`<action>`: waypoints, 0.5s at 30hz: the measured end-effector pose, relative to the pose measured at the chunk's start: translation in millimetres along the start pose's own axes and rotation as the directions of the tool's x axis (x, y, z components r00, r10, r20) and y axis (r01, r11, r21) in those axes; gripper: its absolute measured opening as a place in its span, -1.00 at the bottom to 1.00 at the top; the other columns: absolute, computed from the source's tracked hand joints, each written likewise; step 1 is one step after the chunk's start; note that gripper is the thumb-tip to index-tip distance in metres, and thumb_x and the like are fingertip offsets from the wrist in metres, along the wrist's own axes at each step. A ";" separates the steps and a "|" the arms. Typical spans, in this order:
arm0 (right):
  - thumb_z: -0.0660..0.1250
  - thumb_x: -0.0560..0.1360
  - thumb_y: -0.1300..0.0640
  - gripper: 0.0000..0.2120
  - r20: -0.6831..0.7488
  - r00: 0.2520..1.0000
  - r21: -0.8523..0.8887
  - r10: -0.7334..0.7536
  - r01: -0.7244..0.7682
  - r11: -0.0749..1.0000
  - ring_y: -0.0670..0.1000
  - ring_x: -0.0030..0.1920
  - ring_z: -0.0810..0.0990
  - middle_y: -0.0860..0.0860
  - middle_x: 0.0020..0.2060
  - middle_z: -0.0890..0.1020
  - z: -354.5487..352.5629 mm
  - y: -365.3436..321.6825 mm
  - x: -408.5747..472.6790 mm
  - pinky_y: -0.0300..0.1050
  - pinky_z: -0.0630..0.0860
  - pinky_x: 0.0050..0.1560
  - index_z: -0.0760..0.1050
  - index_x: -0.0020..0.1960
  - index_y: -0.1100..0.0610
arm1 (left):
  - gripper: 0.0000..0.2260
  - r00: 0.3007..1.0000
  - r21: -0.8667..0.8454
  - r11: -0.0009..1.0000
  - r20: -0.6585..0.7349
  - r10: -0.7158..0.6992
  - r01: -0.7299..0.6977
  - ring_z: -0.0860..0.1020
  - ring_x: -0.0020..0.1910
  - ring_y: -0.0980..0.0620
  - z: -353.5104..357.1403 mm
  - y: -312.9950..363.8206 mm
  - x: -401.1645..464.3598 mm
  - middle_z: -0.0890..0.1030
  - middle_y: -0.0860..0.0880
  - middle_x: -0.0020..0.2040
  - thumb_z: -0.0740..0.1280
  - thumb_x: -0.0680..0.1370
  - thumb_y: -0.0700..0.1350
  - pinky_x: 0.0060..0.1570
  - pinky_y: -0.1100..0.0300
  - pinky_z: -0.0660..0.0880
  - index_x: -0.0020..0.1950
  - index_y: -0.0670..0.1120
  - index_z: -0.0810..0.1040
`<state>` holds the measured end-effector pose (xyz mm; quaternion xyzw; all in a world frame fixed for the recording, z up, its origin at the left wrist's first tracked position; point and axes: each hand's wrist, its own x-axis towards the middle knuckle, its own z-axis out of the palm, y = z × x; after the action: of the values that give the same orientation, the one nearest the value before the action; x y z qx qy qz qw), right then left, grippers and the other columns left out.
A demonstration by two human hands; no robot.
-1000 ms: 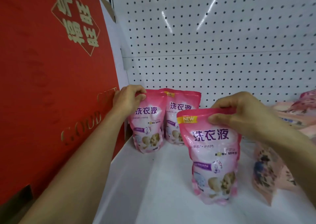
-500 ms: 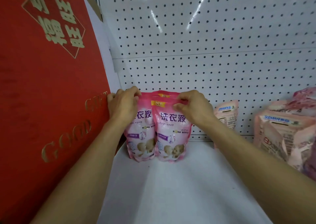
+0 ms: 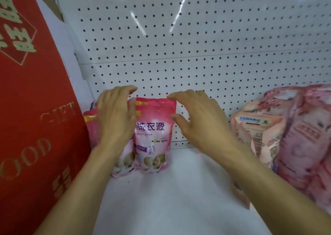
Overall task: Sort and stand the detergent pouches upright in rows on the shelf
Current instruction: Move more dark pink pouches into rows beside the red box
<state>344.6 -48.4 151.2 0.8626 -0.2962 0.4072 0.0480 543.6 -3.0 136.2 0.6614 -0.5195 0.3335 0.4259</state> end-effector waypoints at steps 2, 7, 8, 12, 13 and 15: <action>0.30 0.55 -0.05 -0.71 -0.007 1.000 -0.055 0.026 -0.026 0.998 0.07 0.15 0.50 -0.06 0.13 0.60 -31.3 15.2 -16.1 0.02 0.36 0.08 0.51 0.27 -0.08 | -0.76 0.994 -0.207 0.973 0.009 0.106 -0.102 0.49 0.17 -0.02 11.6 32.4 -7.8 0.56 -0.02 0.16 0.27 0.61 -0.17 0.18 0.10 0.39 0.28 -0.07 0.51; 0.21 0.54 -0.21 -0.71 0.173 0.952 -0.303 0.254 -0.194 0.933 0.03 0.15 0.49 -0.06 0.10 0.59 -77.6 59.5 -28.8 -0.06 0.37 -0.02 0.57 0.16 -0.17 | -0.66 0.928 -0.603 0.785 0.358 0.105 0.144 0.30 0.43 0.09 68.3 107.0 -23.1 0.24 0.00 0.46 0.38 0.56 -0.19 0.35 0.25 0.34 0.32 0.00 0.50; 0.21 0.54 -0.23 -0.71 0.231 0.931 -0.325 0.283 -0.200 0.924 0.02 0.11 0.51 -0.06 0.06 0.61 -79.7 65.5 -30.0 -0.08 0.43 -0.03 0.58 0.15 -0.17 | -0.64 0.887 -0.586 0.758 0.461 0.022 0.286 0.25 0.46 0.06 81.1 116.0 -23.7 0.18 0.00 0.49 0.38 0.56 -0.18 0.38 0.18 0.33 0.34 0.04 0.49; 0.21 0.54 -0.23 -0.76 0.454 0.845 -0.257 0.282 -0.179 0.950 -0.01 -0.13 0.60 -0.09 -0.14 0.65 -79.2 83.8 -35.8 -0.05 0.56 -0.05 0.59 0.00 -0.17 | -0.66 0.712 -0.459 0.624 0.661 -0.235 0.632 0.44 0.32 -0.03 126.4 125.4 -24.5 0.37 -0.05 0.38 0.37 0.55 -0.15 0.14 0.15 0.49 0.30 0.11 0.52; 0.22 0.55 -0.19 -0.76 0.478 0.839 -0.199 0.259 -0.184 0.963 -0.02 -0.23 0.58 -0.09 -0.25 0.62 -78.9 88.2 -36.2 -0.06 0.55 -0.13 0.58 -0.15 -0.13 | -0.67 0.668 -0.444 0.577 0.698 -0.258 0.686 0.53 0.21 -0.04 131.7 125.5 -25.1 0.46 -0.05 0.33 0.36 0.55 -0.15 0.04 0.15 0.53 0.30 0.10 0.53; 0.26 0.56 -0.06 -0.64 0.490 0.841 -0.101 0.229 -0.206 0.973 -0.05 -0.43 0.44 -0.08 -0.46 0.48 -79.5 94.1 -37.5 -0.13 0.43 -0.32 0.45 -0.39 0.01 | -0.64 0.581 -0.405 0.491 0.763 -0.285 0.771 0.60 0.08 -0.04 132.7 127.2 -27.5 0.56 -0.04 0.25 0.32 0.58 -0.18 -0.04 0.16 0.51 0.37 0.03 0.49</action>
<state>220.8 -82.1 161.7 0.8979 -0.4032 0.1668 -0.0574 413.3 -125.0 84.4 0.6450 -0.4626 -0.2817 0.5391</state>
